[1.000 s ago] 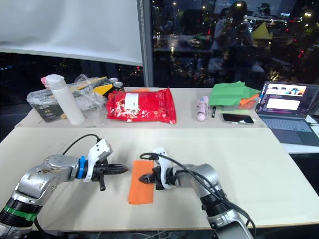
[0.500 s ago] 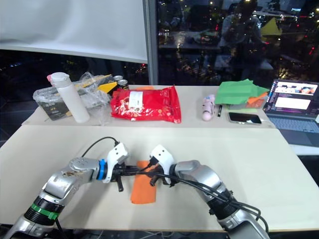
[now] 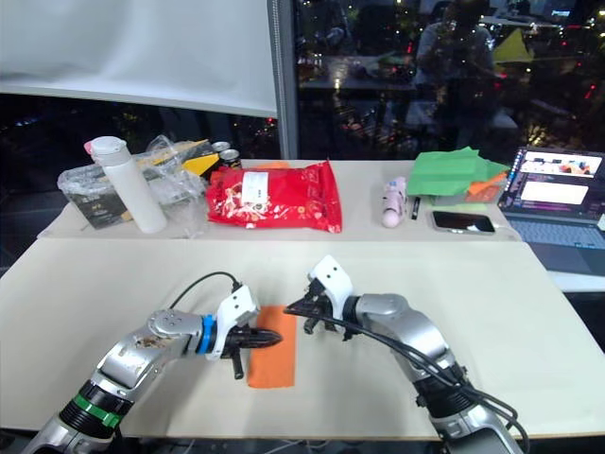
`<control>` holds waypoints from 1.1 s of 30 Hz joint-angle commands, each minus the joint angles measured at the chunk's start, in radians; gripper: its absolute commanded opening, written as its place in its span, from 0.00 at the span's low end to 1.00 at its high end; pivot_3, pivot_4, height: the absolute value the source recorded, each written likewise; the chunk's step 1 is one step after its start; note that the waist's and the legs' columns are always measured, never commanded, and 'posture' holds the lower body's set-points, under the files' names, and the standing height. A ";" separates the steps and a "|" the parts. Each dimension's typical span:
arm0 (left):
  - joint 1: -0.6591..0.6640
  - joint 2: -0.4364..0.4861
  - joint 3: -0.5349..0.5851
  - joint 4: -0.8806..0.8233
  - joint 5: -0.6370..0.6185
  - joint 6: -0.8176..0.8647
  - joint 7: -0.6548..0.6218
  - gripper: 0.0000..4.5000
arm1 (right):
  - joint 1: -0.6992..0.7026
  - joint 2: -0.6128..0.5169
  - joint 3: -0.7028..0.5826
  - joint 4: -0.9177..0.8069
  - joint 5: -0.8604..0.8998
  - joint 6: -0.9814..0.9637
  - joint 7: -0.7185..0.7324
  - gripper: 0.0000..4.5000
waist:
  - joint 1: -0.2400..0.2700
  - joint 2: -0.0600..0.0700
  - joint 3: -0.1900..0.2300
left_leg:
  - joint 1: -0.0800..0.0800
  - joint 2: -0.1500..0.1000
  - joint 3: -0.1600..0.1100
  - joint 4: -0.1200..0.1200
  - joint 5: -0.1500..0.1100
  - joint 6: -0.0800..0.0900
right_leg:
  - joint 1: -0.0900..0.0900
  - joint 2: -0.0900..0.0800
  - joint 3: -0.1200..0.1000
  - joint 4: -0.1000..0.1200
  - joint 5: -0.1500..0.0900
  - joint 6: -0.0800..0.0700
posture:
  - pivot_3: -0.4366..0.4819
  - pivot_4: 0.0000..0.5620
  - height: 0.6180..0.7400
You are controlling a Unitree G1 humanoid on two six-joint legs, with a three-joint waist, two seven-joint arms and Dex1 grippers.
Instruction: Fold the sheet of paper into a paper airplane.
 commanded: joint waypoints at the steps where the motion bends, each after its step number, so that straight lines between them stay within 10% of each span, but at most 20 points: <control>1: 0.011 0.010 0.005 -0.016 -0.003 0.008 -0.006 0.00 | 0.003 0.045 0.015 0.097 -0.067 -0.223 0.026 0.00 | -0.002 0.000 0.000 | 0.000 0.000 0.000 0.000 0.000 0.000 | 0.000 0.000 0.000 0.000 0.000 0.000 | 0.48 0.27 0.83; 15: 0.035 0.051 0.035 -0.043 -0.023 0.025 -0.018 0.00 | -0.010 0.074 0.031 0.338 -0.173 -0.409 0.152 0.00 | -0.001 0.001 0.001 | 0.001 0.000 0.000 0.000 0.000 0.000 | 0.002 0.000 0.000 0.001 0.000 0.000 | 0.48 0.27 0.83; 33: 0.028 0.055 0.008 -0.001 0.000 -0.021 -0.047 0.00 | 0.141 0.002 0.055 0.113 -0.182 -0.387 0.277 0.00 | 0.000 0.001 0.001 | 0.002 0.000 0.000 0.000 0.000 0.000 | 0.002 0.000 0.000 0.001 0.000 0.000 | 0.48 0.27 0.83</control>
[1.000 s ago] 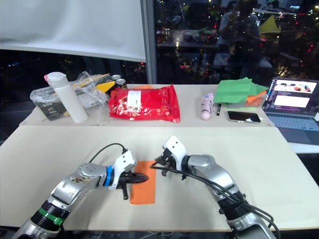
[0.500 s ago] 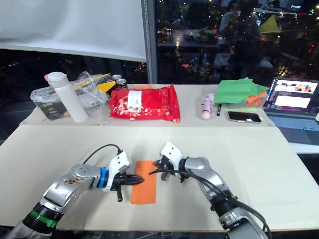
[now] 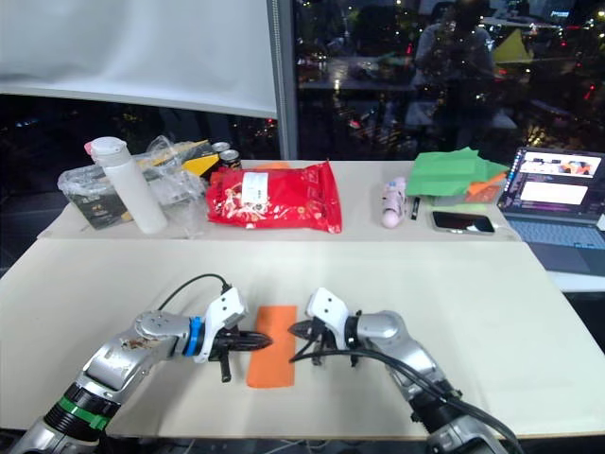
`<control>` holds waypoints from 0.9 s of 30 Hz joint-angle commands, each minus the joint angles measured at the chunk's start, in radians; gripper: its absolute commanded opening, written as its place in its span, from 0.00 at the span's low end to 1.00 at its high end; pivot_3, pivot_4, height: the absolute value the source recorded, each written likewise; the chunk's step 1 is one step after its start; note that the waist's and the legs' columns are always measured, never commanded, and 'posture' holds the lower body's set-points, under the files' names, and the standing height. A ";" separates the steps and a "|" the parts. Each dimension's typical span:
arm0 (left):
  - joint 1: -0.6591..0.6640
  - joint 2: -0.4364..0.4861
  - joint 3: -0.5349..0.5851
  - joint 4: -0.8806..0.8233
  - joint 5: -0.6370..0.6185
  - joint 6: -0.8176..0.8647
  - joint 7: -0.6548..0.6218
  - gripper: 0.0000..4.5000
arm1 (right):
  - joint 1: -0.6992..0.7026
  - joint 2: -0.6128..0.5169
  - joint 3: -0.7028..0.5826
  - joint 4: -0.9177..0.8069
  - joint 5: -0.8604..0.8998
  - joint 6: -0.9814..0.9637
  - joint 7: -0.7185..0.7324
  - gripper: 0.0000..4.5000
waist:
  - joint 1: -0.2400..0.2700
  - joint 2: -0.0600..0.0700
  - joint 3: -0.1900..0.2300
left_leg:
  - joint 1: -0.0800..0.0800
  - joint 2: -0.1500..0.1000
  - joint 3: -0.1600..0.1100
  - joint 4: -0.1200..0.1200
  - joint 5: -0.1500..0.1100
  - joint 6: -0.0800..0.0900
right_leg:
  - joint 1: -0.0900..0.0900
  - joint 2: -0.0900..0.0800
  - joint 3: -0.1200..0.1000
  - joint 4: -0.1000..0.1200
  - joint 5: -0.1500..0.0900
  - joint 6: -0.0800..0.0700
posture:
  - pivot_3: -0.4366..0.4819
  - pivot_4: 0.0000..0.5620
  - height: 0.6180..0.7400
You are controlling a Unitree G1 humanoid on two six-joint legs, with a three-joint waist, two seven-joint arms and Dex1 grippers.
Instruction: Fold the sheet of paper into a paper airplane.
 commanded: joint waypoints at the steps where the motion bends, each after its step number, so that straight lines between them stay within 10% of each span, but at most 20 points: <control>1: 0.003 -0.002 -0.021 -0.008 0.014 0.007 0.001 0.00 | 0.033 -0.024 0.009 -0.056 0.008 0.032 0.034 0.00 | 0.000 0.000 0.000 | 0.000 0.000 0.000 0.000 0.000 0.000 | 0.000 0.000 0.000 0.000 0.000 0.000 | 0.48 0.27 0.83; 27: 0.014 0.005 -0.025 -0.033 -0.001 0.036 -0.017 0.00 | 0.197 -0.199 0.084 -0.416 0.030 0.208 0.100 0.00 | 0.002 -0.001 0.000 | 0.002 0.000 0.000 0.000 0.000 0.000 | 0.000 0.000 0.000 0.000 -0.005 -0.008 | 0.48 0.27 0.83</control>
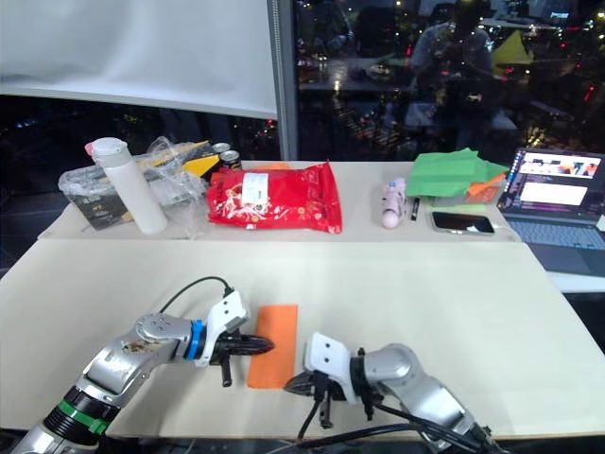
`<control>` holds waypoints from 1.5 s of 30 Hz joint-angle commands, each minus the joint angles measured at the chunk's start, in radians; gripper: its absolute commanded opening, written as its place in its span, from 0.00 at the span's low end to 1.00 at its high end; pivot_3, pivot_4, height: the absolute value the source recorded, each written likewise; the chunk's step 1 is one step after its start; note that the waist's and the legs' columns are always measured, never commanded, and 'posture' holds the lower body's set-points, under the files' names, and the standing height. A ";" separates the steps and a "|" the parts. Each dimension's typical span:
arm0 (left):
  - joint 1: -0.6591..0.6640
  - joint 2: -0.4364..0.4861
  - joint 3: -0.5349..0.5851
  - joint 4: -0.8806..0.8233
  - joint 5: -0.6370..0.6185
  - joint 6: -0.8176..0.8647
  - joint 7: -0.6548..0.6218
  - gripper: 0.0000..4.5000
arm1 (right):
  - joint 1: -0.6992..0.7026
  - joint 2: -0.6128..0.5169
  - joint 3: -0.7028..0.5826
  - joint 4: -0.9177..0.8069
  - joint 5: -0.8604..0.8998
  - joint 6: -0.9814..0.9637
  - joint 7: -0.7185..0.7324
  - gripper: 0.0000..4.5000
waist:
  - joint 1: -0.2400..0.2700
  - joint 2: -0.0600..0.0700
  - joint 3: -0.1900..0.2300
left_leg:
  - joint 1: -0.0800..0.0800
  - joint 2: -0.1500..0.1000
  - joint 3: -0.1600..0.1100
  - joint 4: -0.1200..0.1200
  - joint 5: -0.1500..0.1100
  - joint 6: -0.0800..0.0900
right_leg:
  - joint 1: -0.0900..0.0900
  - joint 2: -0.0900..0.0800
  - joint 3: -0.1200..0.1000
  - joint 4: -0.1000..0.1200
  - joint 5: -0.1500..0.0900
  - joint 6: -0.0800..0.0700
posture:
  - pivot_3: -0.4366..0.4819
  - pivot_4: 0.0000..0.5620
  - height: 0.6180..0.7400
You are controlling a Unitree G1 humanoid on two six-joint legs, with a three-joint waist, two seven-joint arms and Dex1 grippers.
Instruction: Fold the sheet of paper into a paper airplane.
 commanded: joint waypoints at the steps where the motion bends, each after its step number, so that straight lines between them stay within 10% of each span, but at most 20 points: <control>1: -0.001 0.004 -0.016 -0.002 0.005 0.010 -0.009 0.00 | -0.008 -0.044 -0.026 -0.038 0.014 0.039 0.020 0.00 | 0.001 0.000 0.000 | 0.000 0.000 0.000 0.000 0.000 0.000 | 0.000 0.000 0.000 0.000 0.000 0.000 | 0.48 0.27 0.83; 30: 0.029 -0.038 0.073 -0.023 -0.028 0.038 0.109 0.00 | -0.523 0.235 -0.104 0.747 -0.115 -0.196 -0.072 0.00 | -0.003 -0.002 0.002 | -0.001 0.000 0.000 0.000 0.000 0.000 | 0.002 0.000 0.000 0.004 0.005 0.007 | 0.48 0.27 0.83; 45: 0.034 0.047 0.326 -0.077 -0.234 0.189 0.090 0.00 | -0.445 0.029 -0.237 0.215 0.126 0.108 0.124 0.00 | 0.000 0.000 0.004 | -0.001 0.000 -0.001 0.000 0.000 0.000 | 0.002 0.000 0.000 0.003 0.004 0.008 | 0.48 0.27 0.83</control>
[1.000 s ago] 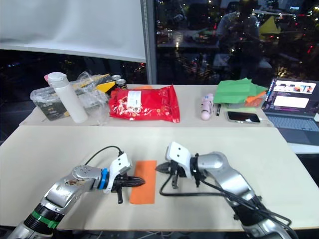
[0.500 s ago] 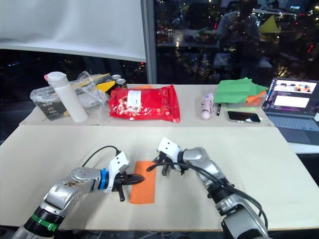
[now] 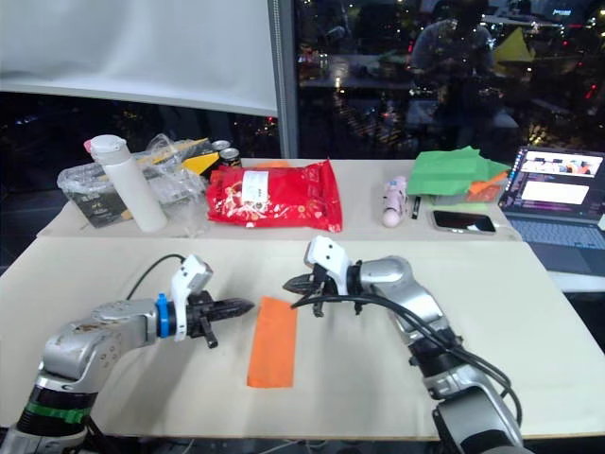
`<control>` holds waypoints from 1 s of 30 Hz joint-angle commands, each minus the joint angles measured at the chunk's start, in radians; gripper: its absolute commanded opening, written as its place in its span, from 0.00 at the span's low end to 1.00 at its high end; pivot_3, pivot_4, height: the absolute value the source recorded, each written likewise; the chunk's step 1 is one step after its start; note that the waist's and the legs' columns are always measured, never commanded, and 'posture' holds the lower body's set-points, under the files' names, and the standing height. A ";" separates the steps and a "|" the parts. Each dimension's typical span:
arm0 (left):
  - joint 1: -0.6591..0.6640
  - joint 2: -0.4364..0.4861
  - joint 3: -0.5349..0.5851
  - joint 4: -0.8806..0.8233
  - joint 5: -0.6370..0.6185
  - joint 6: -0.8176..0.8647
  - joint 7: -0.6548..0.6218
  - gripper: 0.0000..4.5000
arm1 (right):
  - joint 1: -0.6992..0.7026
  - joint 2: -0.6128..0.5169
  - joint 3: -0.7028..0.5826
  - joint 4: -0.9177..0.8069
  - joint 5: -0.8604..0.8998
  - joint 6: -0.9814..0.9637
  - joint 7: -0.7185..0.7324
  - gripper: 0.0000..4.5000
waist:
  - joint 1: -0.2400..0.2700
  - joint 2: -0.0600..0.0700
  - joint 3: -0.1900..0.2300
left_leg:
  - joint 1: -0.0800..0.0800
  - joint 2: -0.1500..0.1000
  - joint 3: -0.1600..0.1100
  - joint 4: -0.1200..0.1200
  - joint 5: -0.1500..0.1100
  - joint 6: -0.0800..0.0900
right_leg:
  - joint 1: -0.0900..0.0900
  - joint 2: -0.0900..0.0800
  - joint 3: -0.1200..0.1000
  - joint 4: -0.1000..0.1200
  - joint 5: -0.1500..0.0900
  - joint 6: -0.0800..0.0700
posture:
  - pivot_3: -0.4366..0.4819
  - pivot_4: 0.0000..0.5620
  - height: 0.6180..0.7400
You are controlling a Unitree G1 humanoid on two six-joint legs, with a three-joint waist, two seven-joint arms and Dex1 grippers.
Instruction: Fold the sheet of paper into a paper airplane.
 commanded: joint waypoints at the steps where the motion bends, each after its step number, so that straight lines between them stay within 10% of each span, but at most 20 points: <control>1: 0.025 0.035 -0.033 0.002 0.015 -0.042 -0.043 0.00 | 0.026 -0.085 -0.044 -0.139 0.055 0.107 0.035 0.00 | 0.002 0.000 0.000 | -0.001 0.000 0.000 0.000 0.000 0.000 | 0.000 0.000 0.000 0.000 0.000 0.000 | 0.48 0.27 0.83; 20: -0.145 -0.198 -0.313 0.245 0.114 -0.187 -0.118 0.00 | 0.138 -0.281 -0.187 -0.314 0.075 0.276 -0.091 0.00 | 0.014 0.000 0.000 | -0.003 -0.001 0.000 0.001 0.000 0.000 | -0.001 0.000 0.000 -0.002 0.000 0.000 | 0.48 0.27 0.83; 30: -0.238 -0.244 -0.421 0.372 0.224 -0.237 -0.148 0.00 | 0.255 -0.262 -0.247 -0.416 -0.069 0.336 -0.407 0.00 | 0.021 0.000 0.000 | -0.003 -0.001 0.000 0.000 0.000 0.000 | -0.001 0.000 0.000 -0.002 0.000 0.000 | 0.48 0.27 0.83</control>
